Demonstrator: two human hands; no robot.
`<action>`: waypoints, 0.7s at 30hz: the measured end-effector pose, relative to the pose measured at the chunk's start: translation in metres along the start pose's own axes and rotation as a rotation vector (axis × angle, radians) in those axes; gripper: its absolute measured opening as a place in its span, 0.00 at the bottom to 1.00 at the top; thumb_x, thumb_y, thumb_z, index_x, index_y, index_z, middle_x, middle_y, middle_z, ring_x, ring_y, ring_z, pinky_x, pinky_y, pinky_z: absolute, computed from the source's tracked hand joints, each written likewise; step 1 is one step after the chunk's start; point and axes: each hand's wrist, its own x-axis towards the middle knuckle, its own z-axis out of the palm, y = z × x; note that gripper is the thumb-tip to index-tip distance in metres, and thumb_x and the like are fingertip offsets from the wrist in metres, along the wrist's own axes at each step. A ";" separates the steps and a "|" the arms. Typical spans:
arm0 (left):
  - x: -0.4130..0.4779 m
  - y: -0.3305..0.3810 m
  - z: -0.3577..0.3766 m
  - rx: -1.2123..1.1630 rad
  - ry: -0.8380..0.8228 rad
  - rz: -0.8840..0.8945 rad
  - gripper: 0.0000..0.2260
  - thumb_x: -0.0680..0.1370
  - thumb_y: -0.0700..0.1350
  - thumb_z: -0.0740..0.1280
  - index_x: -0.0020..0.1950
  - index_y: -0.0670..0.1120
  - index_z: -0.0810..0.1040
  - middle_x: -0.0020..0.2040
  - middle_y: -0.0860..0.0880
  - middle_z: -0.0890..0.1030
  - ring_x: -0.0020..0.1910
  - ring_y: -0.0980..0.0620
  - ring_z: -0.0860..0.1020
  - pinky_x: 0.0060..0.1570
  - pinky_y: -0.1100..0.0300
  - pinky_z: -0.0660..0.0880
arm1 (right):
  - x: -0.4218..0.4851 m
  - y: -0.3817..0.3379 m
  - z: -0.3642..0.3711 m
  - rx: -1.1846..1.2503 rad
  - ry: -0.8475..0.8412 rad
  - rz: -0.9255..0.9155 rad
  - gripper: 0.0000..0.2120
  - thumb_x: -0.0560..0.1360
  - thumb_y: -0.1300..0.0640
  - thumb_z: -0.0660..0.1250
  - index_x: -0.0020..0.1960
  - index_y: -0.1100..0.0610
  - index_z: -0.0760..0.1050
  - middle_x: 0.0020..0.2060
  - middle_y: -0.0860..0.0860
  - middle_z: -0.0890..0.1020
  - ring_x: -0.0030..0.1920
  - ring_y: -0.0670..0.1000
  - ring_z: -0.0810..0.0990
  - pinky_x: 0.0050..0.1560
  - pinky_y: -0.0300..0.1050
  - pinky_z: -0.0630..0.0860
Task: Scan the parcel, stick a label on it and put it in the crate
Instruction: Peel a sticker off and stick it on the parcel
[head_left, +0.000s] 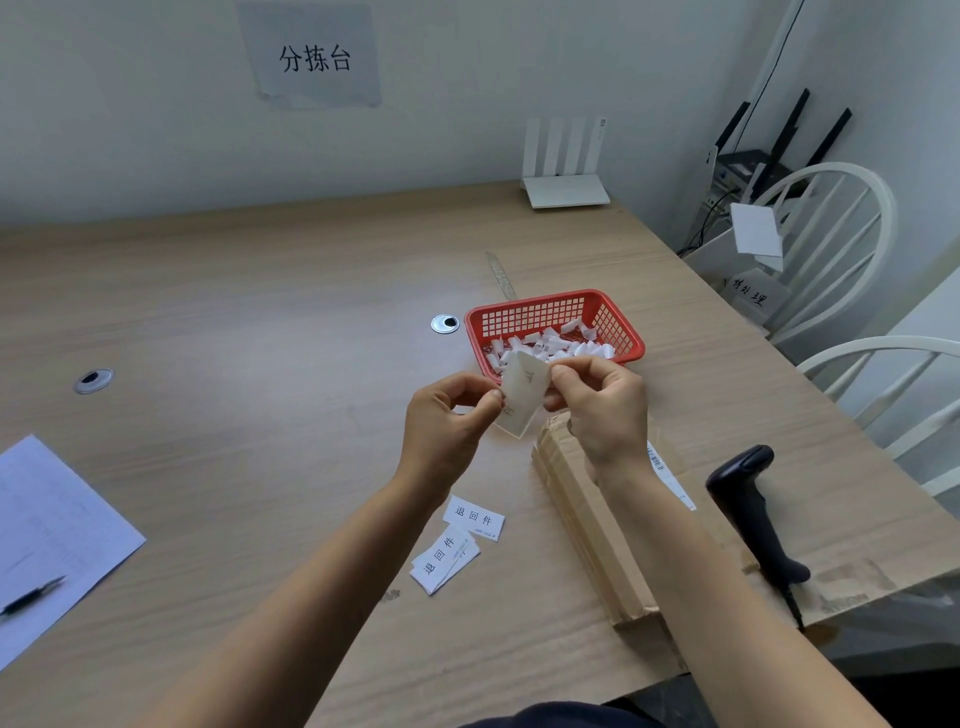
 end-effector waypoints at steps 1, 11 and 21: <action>0.002 -0.002 0.001 0.000 0.002 -0.013 0.12 0.74 0.36 0.65 0.32 0.50 0.77 0.36 0.51 0.79 0.36 0.56 0.74 0.34 0.70 0.72 | 0.003 0.000 -0.003 0.007 0.006 0.017 0.12 0.73 0.67 0.64 0.33 0.55 0.76 0.30 0.52 0.79 0.22 0.40 0.75 0.20 0.27 0.66; 0.040 -0.025 0.034 -0.062 0.092 -0.215 0.11 0.74 0.36 0.65 0.33 0.48 0.77 0.34 0.47 0.78 0.36 0.51 0.74 0.38 0.62 0.73 | 0.065 0.005 -0.059 0.177 0.198 0.242 0.09 0.75 0.62 0.62 0.37 0.55 0.74 0.34 0.51 0.81 0.30 0.43 0.79 0.22 0.33 0.71; 0.144 -0.064 0.098 0.054 0.189 -0.349 0.07 0.74 0.39 0.65 0.37 0.47 0.78 0.40 0.45 0.81 0.47 0.42 0.81 0.53 0.47 0.79 | 0.125 0.024 -0.113 0.227 0.264 0.185 0.08 0.77 0.63 0.59 0.40 0.55 0.72 0.40 0.56 0.81 0.32 0.44 0.83 0.26 0.35 0.77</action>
